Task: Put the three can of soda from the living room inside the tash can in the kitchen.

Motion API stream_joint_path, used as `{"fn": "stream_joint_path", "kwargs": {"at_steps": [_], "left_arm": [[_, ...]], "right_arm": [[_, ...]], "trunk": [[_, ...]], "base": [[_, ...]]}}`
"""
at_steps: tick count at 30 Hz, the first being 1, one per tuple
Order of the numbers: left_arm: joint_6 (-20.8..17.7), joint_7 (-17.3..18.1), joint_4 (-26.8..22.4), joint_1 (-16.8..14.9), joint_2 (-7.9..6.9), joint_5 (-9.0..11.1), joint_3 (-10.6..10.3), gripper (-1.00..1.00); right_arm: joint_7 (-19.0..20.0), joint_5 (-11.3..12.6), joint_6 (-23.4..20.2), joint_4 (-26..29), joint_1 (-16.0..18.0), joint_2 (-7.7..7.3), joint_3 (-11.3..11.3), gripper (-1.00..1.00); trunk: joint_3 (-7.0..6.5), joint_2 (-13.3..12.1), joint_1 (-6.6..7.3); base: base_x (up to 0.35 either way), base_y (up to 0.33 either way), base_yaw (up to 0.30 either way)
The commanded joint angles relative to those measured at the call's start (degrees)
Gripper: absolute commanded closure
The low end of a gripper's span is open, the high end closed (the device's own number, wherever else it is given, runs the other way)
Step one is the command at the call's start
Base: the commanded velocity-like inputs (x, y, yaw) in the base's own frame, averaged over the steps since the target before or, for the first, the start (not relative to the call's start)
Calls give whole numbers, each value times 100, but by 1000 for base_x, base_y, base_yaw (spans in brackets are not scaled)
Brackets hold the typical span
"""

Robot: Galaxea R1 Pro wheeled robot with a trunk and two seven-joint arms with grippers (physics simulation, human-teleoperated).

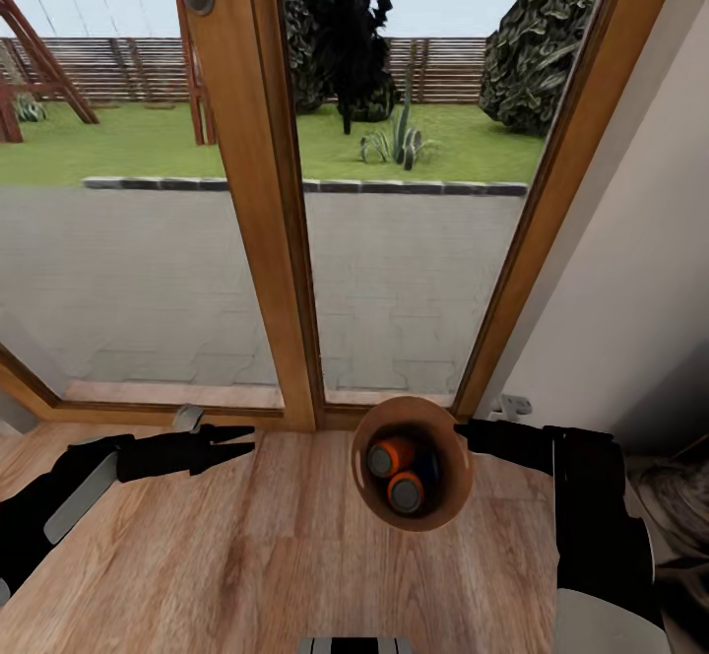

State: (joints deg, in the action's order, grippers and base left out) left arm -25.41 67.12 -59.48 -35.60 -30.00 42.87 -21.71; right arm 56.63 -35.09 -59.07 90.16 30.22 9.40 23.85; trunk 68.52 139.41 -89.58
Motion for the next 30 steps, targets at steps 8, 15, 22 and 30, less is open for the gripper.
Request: {"fn": "stream_joint_path", "kwargs": {"at_steps": [8, 15, 22, 30], "left_arm": [[-16, -100, -29, 0, -6, 1, 9, -100], [-52, -102, -32, 0, -6, 16, 9, -100], [-253, -102, -39, 0, -6, 2, 9, -100], [-266, -102, -46, 0, -6, 2, 9, -100]], "right_arm": [[6, 134, -93, 2, 1, -6, -3, 100], [0, 134, -93, 2, 1, -5, 5, 100], [-44, 119, -93, -65, 60, -10, 6, 100], [-55, 114, -93, -702, 349, -120, 8, 100]], "trunk": [[-1, 0, 1], [-1, 0, 1], [-1, 0, 1], [-1, 0, 1]], "base": [[0, 0, 0], [0, 0, 0], [0, 0, 0], [0, 0, 0]]}}
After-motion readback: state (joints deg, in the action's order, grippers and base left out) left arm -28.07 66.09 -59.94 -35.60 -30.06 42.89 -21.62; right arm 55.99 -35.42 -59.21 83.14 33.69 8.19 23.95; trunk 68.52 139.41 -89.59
